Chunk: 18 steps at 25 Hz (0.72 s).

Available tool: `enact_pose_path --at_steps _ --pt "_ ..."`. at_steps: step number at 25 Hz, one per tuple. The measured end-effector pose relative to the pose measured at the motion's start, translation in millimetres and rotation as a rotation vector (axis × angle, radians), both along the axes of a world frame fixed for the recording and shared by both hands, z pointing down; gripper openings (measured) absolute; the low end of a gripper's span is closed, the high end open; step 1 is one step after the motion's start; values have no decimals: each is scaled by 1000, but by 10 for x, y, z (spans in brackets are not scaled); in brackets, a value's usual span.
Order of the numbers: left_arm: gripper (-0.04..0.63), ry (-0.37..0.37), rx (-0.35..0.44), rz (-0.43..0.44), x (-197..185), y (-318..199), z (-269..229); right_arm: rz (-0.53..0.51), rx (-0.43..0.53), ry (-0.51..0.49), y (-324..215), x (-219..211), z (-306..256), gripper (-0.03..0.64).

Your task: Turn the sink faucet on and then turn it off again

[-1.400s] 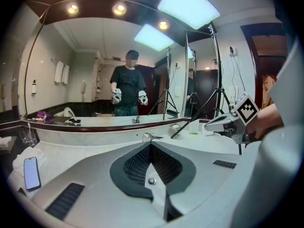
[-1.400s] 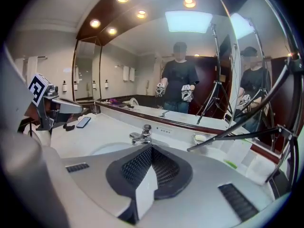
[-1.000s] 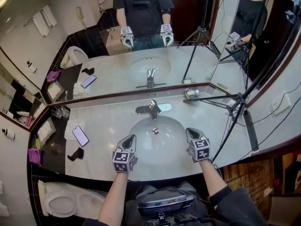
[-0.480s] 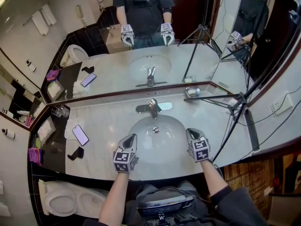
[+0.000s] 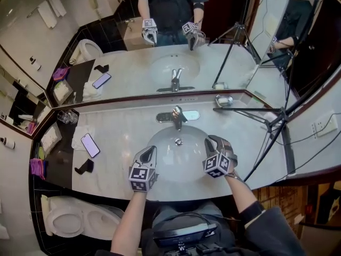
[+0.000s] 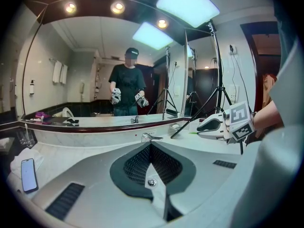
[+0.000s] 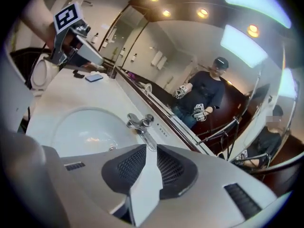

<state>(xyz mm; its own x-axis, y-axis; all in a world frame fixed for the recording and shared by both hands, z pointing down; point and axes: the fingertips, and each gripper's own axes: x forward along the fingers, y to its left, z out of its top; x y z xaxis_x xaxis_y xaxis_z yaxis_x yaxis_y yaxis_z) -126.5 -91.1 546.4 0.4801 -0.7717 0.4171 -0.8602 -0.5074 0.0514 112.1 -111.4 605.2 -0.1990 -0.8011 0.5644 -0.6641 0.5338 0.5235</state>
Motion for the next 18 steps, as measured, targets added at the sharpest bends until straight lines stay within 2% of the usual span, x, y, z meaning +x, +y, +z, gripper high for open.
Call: enact_pose_path --at_steps 3,7,18 --pt "8 3 -2 -5 -12 -46 47 -84 8 90 -177 -159 76 141" --pt "8 2 -15 -12 6 -99 129 -179 14 185 -403 -326 197 179" --pt "8 -6 -29 -25 -37 -251 291 -361 41 419 -1033 -653 605 255"
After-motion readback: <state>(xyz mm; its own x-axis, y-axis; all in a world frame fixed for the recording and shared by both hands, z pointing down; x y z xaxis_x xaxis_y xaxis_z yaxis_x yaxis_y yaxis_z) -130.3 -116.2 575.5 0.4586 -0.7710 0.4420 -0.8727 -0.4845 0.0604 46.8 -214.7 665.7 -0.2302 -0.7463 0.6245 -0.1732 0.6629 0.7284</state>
